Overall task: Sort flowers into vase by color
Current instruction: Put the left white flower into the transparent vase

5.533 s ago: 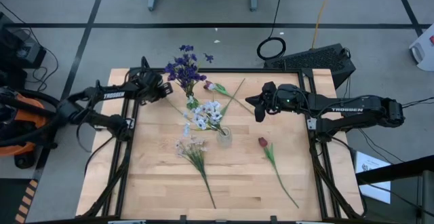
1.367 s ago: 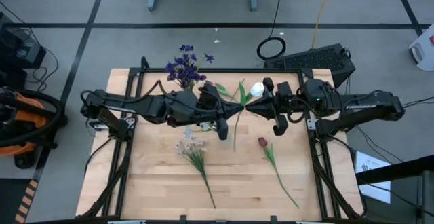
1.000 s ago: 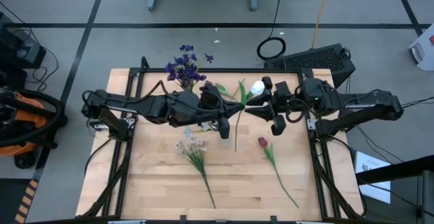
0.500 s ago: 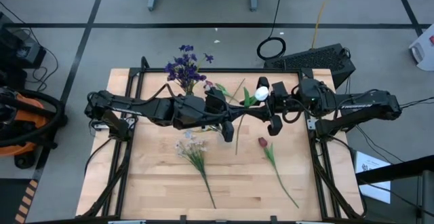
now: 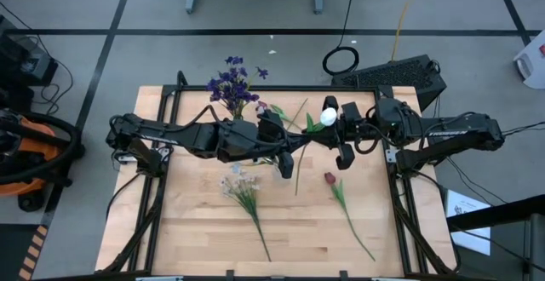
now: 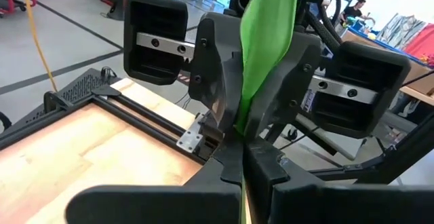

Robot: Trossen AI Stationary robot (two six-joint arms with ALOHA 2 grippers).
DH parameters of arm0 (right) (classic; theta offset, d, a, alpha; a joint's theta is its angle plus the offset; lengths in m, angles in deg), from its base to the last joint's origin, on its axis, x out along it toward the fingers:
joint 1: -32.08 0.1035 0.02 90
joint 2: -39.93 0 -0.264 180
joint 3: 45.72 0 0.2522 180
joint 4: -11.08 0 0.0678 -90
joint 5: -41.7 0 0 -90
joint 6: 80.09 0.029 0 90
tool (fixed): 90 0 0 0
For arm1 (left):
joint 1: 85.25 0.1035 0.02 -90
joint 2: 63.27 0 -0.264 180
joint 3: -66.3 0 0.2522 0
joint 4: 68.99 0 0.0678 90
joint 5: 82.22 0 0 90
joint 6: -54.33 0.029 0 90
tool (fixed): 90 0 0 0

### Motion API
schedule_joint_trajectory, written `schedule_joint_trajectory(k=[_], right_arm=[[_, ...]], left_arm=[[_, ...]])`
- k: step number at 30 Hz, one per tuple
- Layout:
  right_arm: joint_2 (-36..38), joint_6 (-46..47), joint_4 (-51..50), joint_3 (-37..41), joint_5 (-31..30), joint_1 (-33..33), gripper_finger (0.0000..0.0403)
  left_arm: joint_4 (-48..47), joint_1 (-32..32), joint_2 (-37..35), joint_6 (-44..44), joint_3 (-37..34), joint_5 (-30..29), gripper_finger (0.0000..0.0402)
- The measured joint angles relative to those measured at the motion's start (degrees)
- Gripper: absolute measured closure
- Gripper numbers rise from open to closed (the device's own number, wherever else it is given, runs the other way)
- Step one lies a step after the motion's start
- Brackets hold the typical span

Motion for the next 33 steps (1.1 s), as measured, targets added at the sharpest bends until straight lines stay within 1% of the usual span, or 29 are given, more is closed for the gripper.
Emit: schedule_joint_trajectory(k=[2, 5, 13, 16, 19, 24, 26, 30, 33], right_arm=[[0.0, 0.0, -0.2, 0.0, 0.0, 0.0, 0.0395], [0.0, 0.0, -0.5, 0.0, 0.0, 0.0, 0.0393], [0.1, 0.2, -2.1, 0.0, 0.1, 0.0, 0.0397], [0.1, 0.1, -3.9, 0.0, 0.1, 0.0, 0.0396], [0.6, -0.2, -6.9, 0.0, -0.4, 0.0, 0.0395], [2.0, 0.1, -12.1, 0.1, -4.5, 0.0, 0.0395], [2.4, 0.3, -13.2, 0.1, -4.8, 0.0, 0.0395], [2.4, 0.2, -15.0, 0.1, -5.4, 0.3, 0.0395], [1.6, -1.8, -15.6, 0.1, -10.9, 1.7, 0.0397]], left_arm=[[0.0, 0.0, 0.0, 0.0, 0.0, 0.0, 0.04], [-0.2, -0.1, 0.0, 0.0, 0.0, 0.0, 0.0388], [-0.8, 0.0, 0.0, 2.0, 0.0, 0.0, 0.0333], [-2.8, 0.0, 0.0, 1.9, 0.0, 0.1, 0.0318], [-6.0, 0.0, -0.6, 2.0, 0.0, 0.2, 0.0315], [-12.1, 0.7, -4.1, 1.5, 0.0, 0.1, 0.0314], [-15.7, 0.9, -6.1, 1.2, 0.0, 0.2, 0.0313], [-21.0, -0.4, -10.3, 3.9, 0.0, 0.0, 0.0313], [-23.7, -2.0, -13.5, 8.4, 0.0, -1.6, 0.0313]])
